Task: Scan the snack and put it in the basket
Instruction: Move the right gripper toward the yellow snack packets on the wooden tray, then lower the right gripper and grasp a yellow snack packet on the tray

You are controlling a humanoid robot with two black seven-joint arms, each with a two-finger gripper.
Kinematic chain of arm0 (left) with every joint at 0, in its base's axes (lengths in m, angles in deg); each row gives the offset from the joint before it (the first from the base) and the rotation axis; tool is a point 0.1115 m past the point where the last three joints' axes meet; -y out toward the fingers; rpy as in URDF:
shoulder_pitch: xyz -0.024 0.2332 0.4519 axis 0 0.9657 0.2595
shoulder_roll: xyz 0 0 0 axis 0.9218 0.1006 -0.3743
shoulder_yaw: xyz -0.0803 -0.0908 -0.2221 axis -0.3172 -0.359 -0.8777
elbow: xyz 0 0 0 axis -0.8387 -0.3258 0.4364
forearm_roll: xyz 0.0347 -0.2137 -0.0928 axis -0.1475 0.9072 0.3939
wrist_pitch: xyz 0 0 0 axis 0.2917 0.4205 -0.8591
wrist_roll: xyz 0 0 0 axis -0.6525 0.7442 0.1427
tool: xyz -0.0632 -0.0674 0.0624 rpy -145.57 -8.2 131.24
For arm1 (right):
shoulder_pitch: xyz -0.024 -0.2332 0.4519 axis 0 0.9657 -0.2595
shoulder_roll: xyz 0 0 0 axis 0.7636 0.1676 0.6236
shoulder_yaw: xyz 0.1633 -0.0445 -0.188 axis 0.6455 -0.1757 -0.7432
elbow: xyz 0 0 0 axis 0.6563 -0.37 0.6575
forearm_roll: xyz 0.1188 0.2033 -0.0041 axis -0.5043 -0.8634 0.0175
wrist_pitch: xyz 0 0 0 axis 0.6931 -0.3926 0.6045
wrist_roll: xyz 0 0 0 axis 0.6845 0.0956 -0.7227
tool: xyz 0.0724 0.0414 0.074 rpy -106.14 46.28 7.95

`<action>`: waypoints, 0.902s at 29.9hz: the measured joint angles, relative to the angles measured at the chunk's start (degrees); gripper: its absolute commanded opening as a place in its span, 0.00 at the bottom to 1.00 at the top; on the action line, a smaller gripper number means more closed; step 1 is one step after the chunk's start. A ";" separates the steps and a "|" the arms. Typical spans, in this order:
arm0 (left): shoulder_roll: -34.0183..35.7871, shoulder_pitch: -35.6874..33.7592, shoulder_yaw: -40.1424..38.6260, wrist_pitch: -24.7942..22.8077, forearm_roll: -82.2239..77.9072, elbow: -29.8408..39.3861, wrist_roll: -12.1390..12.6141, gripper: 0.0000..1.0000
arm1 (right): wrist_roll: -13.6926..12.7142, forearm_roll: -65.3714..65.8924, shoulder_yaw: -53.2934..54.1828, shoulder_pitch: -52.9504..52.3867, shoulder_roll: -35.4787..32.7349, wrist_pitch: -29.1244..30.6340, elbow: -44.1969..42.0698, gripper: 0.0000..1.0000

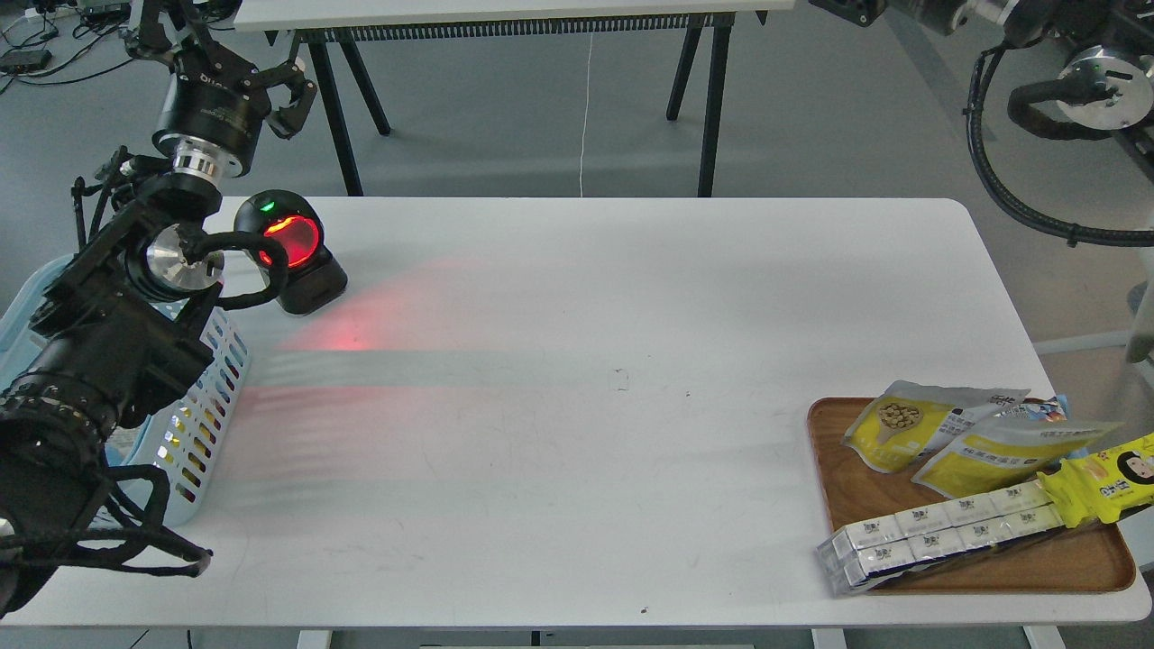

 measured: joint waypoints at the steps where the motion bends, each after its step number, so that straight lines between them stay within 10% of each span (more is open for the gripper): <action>1: 0.00 -0.01 -0.01 -0.20 0.05 0.04 0.33 0.99 | 0.05 4.67 -0.48 -0.34 -0.85 0.00 2.29 0.98; 20: 0.00 0.17 -0.45 -0.47 0.45 0.30 0.61 0.99 | 1.72 64.52 -38.82 -23.20 -14.01 -5.01 43.14 0.91; 27: 0.49 0.42 -0.54 -0.47 0.54 0.24 0.61 0.99 | 2.84 81.74 -48.14 -23.36 -18.26 -5.17 46.22 0.68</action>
